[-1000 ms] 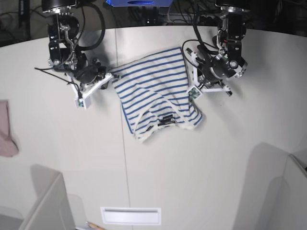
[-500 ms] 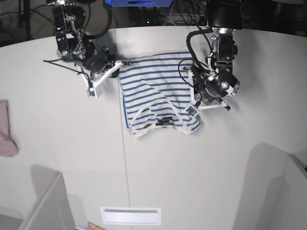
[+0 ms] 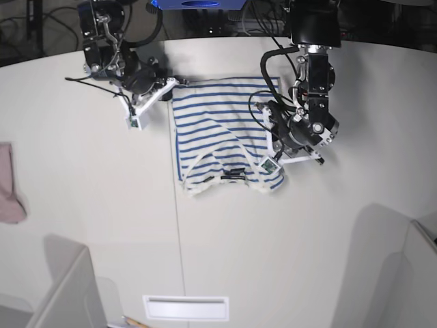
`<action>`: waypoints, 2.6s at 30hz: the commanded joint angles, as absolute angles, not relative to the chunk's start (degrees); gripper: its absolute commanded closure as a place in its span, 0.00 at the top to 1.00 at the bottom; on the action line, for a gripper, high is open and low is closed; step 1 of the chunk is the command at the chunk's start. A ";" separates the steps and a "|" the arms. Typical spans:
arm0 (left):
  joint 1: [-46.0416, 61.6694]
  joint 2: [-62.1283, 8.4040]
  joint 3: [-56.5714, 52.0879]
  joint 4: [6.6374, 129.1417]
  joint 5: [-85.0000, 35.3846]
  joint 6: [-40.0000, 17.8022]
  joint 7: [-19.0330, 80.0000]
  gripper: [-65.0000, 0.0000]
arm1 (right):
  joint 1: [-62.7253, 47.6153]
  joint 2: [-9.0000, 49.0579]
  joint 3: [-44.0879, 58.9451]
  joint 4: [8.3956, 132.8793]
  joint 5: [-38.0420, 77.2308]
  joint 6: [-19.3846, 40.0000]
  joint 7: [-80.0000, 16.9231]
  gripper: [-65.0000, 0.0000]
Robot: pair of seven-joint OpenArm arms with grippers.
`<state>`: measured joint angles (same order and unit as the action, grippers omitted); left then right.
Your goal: Fold the T-shirt properly
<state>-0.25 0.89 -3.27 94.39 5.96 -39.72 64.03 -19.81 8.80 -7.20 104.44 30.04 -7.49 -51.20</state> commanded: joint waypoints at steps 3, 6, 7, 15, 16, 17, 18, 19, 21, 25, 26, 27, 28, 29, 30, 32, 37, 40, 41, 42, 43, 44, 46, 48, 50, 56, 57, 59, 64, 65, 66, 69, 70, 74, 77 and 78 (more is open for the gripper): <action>-0.84 -0.66 -4.35 97.98 5.67 -40.00 63.43 0.00 | -19.47 9.80 -3.12 105.36 30.20 -7.16 -50.07 0.00; 0.66 -1.63 -7.25 102.37 5.67 -40.00 63.43 0.00 | -19.91 9.89 -0.04 105.89 30.11 -7.08 -49.71 0.00; 1.89 -2.86 -8.48 104.57 5.67 -40.00 63.43 0.00 | -20.62 9.89 1.54 106.51 30.11 -6.90 -48.75 0.00; 15.43 -12.88 -13.93 113.45 -4.44 -40.00 55.87 0.00 | -30.29 14.20 4.26 116.09 30.11 -6.81 -37.49 0.00; 17.89 -13.85 -14.90 113.45 -5.85 -40.00 52.97 0.00 | -31.08 14.73 4.35 116.00 30.11 -6.81 -37.05 0.00; 20.62 -14.46 -15.78 113.54 -7.08 -40.00 49.45 0.00 | -32.04 15.25 4.35 116.00 30.11 -6.81 -36.97 0.00; 23.16 -15.08 -16.57 113.54 -7.69 -40.00 46.37 0.00 | -33.19 15.69 4.35 116.00 30.11 -6.81 -36.79 0.00; 25.89 -15.34 -17.36 113.45 -8.04 -40.00 43.38 0.00 | -34.24 15.69 4.35 116.00 30.11 -6.81 -36.70 0.00; 30.64 -15.52 -18.42 113.36 -7.96 -40.00 38.11 0.00 | -36.53 16.04 4.44 116.00 30.11 -6.73 -35.03 0.00; 38.73 -15.69 -21.14 113.36 -7.87 -40.00 28.53 0.00 | -42.68 19.21 3.91 116.00 30.11 -6.73 -29.23 0.00; 40.13 -15.69 -21.93 113.27 -7.87 -40.00 26.77 0.00 | -44.09 19.56 4.00 116.00 30.11 -6.73 -28.09 0.00; 41.54 -15.69 -22.73 113.27 -7.87 -40.00 25.19 0.00 | -45.41 19.65 4.35 116.09 30.11 -6.73 -27.03 0.00; 42.86 -15.69 -23.52 113.27 -7.87 -40.00 23.60 0.00 | -46.46 19.74 4.44 116.09 30.11 -6.73 -26.15 0.00; 44.09 -15.69 -23.78 113.27 -7.87 -40.00 22.64 0.00 | -47.34 19.74 4.44 116.09 30.11 -6.73 -25.63 0.00; 45.23 -15.69 -23.96 113.27 -7.87 -40.00 22.02 0.00 | -48.40 20.18 4.44 116.09 30.11 -6.73 -25.27 0.00; 47.43 -15.69 -24.13 113.19 -7.87 -40.00 20.88 0.00 | -49.98 21.14 4.00 116.09 30.11 -6.64 -25.19 0.00; 52.44 -17.36 -23.96 112.57 -3.21 -40.00 20.62 0.00 | -55.87 21.32 4.35 116.00 30.20 -1.71 -26.77 0.00; 54.46 -17.45 -22.46 111.87 2.51 -40.00 20.53 0.00 | -60.18 21.41 4.44 116.00 30.11 0.84 -26.77 0.00; 55.25 -17.45 -21.93 111.25 3.91 -40.00 20.53 0.00 | -61.49 21.41 4.44 116.00 30.11 1.27 -26.77 0.00; 55.78 -17.45 -21.23 110.73 4.79 -40.00 20.53 0.00 | -62.55 21.41 4.00 116.00 30.11 1.27 -26.77 0.00; 56.40 -17.36 -20.53 110.11 5.85 -40.00 20.53 0.00 | -63.69 21.41 3.82 116.00 30.11 1.27 -26.77 0.00; 56.84 -17.27 -19.91 109.58 6.46 -40.00 20.53 0.00 | -64.66 21.32 3.82 116.00 30.11 1.27 -27.21 0.00; 59.03 -17.27 -18.68 108.35 7.78 -40.00 20.62 0.00 | -66.24 20.88 3.74 115.91 30.11 1.27 -30.20 0.00; 61.14 -17.27 -17.19 107.12 8.75 -40.00 20.62 0.00 | -67.12 20.88 3.74 115.65 30.11 1.27 -34.15 0.00; 62.73 -17.27 -15.96 104.84 9.19 -40.00 20.62 0.00 | -67.30 20.88 3.74 114.33 30.11 1.27 -37.76 0.00; 58.68 -17.36 -10.33 86.29 8.75 -40.00 20.53 0.00 | -61.85 22.99 -6.11 101.32 30.02 1.27 -37.58 0.00; 56.40 -17.36 -9.71 81.54 8.66 -40.00 20.53 0.00 | -59.91 23.25 -8.75 98.07 30.02 1.27 -36.44 0.00; 50.59 -17.10 -9.10 71.25 8.57 -40.00 20.35 0.00 | -54.90 23.87 -14.20 90.24 30.02 1.27 -33.98 0.00; 37.76 -15.43 -9.63 47.96 9.01 -40.00 9.36 0.00 | -42.24 23.43 -27.03 69.32 30.11 1.27 -27.38 0.00; 35.91 -15.43 -9.63 43.74 9.01 -40.00 5.76 0.00 | -40.31 22.55 -29.58 65.89 30.11 1.27 -25.19 0.00; 34.24 -15.43 -9.63 40.31 9.01 -40.00 3.12 0.00 | -38.81 21.93 -31.34 63.16 30.11 1.27 -23.34 0.00; 28.97 -15.43 -9.10 28.79 9.10 -40.00 -3.56 0.00 | -34.42 19.82 -35.74 53.58 30.11 1.27 -18.07 0.00; 26.86 -15.34 -9.01 24.75 9.19 -40.00 -5.41 0.00 | -32.75 18.42 -37.05 49.98 30.11 1.27 -16.66 0.00; 19.21 -15.16 -9.01 12.35 9.27 -40.00 -9.98 0.00 | -25.10 12.26 -42.07 31.78 30.11 1.27 -9.98 0.00; 15.52 -14.02 -9.01 8.04 12.62 -36.35 -11.30 0.00 | -19.56 6.29 -44.97 15.34 30.11 1.27 1.63 0.00; 15.08 -13.05 -8.92 7.87 15.08 -33.36 -11.30 0.00 | -18.24 4.79 -45.41 11.12 30.11 1.27 5.76 0.00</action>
